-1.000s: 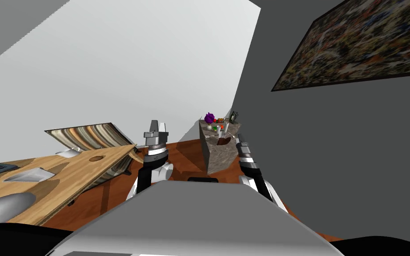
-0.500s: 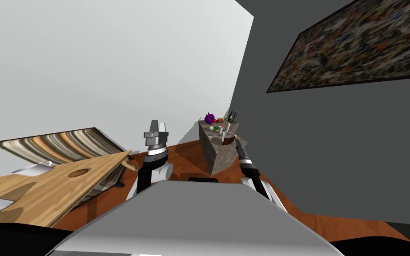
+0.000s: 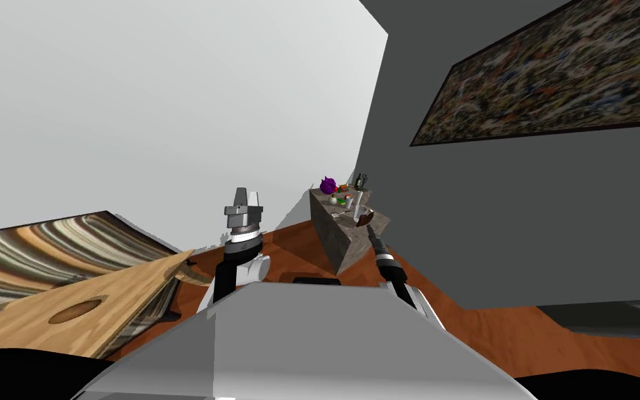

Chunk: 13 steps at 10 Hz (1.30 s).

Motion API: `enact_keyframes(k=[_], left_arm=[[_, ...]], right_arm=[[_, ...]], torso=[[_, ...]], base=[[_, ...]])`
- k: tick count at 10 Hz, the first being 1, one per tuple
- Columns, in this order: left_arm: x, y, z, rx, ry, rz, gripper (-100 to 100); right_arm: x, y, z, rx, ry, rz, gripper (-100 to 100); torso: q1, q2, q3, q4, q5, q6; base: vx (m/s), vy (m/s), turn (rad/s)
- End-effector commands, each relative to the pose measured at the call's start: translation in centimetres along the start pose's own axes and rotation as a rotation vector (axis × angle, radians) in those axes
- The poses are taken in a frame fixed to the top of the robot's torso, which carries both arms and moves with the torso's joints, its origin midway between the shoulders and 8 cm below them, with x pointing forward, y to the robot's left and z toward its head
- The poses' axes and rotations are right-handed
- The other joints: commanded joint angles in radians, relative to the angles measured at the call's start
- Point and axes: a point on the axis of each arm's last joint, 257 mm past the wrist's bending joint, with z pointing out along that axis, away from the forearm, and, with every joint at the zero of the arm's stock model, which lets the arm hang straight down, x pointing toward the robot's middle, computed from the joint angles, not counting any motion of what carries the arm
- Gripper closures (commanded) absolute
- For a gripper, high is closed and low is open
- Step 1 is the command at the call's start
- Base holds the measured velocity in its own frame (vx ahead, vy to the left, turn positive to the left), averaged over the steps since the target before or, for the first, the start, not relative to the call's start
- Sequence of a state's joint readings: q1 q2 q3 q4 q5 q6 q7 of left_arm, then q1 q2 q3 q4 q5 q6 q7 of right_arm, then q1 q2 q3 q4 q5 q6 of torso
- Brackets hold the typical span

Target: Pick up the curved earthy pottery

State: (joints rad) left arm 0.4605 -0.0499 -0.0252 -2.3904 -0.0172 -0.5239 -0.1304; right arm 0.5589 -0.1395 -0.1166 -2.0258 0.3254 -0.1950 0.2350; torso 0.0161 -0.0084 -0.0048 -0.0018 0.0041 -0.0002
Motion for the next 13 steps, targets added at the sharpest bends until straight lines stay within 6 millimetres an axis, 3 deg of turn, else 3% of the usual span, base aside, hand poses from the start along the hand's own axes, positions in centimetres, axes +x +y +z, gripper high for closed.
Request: enact_keyframes(k=[1, 7, 13], left_arm=[[0.0, 0.0, 0.0, 0.000, 0.000, 0.000, 0], [0.0, 0.0, 0.0, 0.000, 0.000, 0.000, 0], [0.0, 0.0, 0.0, 0.000, 0.000, 0.000, 0]], right_arm=[[0.1, -2.7, -0.4, 0.062, 0.014, -0.079, -100], [-0.3, -10.6, -1.7, 0.235, 0.055, -0.356, -100], [-2.2, -15.1, -2.2, 0.326, 0.076, -0.595, -100]], torso=[[0.000, 0.000, 0.000, 0.000, 0.000, 0.000], [-0.002, -0.003, -0.002, -0.001, 0.000, 0.000], [-0.011, -0.005, -0.003, -0.001, -0.002, -0.001]], base=[[0.101, 0.253, -0.185], [0.088, 0.233, -0.150], [0.112, 0.130, -0.087]])
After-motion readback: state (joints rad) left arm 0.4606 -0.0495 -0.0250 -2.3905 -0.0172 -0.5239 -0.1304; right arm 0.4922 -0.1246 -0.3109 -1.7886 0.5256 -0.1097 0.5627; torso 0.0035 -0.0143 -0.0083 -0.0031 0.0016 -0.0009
